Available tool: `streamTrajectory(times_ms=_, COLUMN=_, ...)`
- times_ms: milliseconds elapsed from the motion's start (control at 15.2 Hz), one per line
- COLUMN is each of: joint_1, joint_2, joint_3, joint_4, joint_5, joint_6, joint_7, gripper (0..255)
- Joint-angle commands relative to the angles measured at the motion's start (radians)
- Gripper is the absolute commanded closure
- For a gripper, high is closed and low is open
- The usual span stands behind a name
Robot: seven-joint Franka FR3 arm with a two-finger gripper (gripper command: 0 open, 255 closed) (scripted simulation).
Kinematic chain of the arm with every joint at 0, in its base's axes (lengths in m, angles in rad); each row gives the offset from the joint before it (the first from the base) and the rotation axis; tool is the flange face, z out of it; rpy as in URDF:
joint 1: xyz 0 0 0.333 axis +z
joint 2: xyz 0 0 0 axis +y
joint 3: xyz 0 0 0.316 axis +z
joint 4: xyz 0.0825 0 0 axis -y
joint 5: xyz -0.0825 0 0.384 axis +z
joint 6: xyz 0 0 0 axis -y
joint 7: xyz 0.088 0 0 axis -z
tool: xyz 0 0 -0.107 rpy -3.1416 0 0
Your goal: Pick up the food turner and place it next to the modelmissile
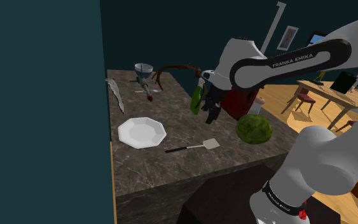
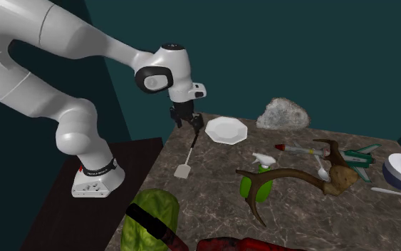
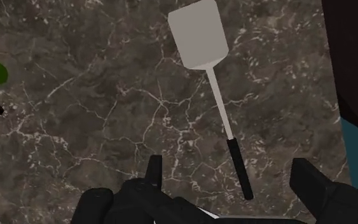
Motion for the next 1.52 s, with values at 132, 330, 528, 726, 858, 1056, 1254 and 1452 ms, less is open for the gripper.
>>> streamTrajectory(times_ms=132, joint_1=0.056, joint_2=0.120, joint_3=-0.052, joint_4=-0.043, joint_5=0.021, joint_6=0.143, joint_7=-0.145, gripper=0)
streamTrajectory(times_ms=330, joint_1=0.107, joint_2=0.229, joint_3=-0.091, joint_4=-0.059, joint_5=0.058, joint_6=0.248, joint_7=-0.266, gripper=0)
streamTrajectory(times_ms=528, joint_1=0.166, joint_2=0.347, joint_3=-0.128, joint_4=-0.064, joint_5=0.126, joint_6=0.348, joint_7=-0.406, gripper=0)
streamTrajectory(times_ms=726, joint_1=0.180, joint_2=0.399, joint_3=-0.133, joint_4=-0.068, joint_5=0.161, joint_6=0.401, joint_7=-0.430, gripper=0)
streamTrajectory(times_ms=858, joint_1=0.191, joint_2=0.435, joint_3=-0.136, joint_4=-0.068, joint_5=0.191, joint_6=0.436, joint_7=-0.451, gripper=0)
streamTrajectory(times_ms=1056, joint_1=0.204, joint_2=0.484, joint_3=-0.137, joint_4=-0.067, joint_5=0.238, joint_6=0.480, joint_7=-0.485, gripper=0)
streamTrajectory(times_ms=1254, joint_1=0.203, joint_2=0.484, joint_3=-0.136, joint_4=-0.067, joint_5=0.238, joint_6=0.480, joint_7=-0.485, gripper=0)
streamTrajectory(times_ms=1452, joint_1=0.203, joint_2=0.484, joint_3=-0.136, joint_4=-0.067, joint_5=0.238, joint_6=0.480, joint_7=-0.485, gripper=0)
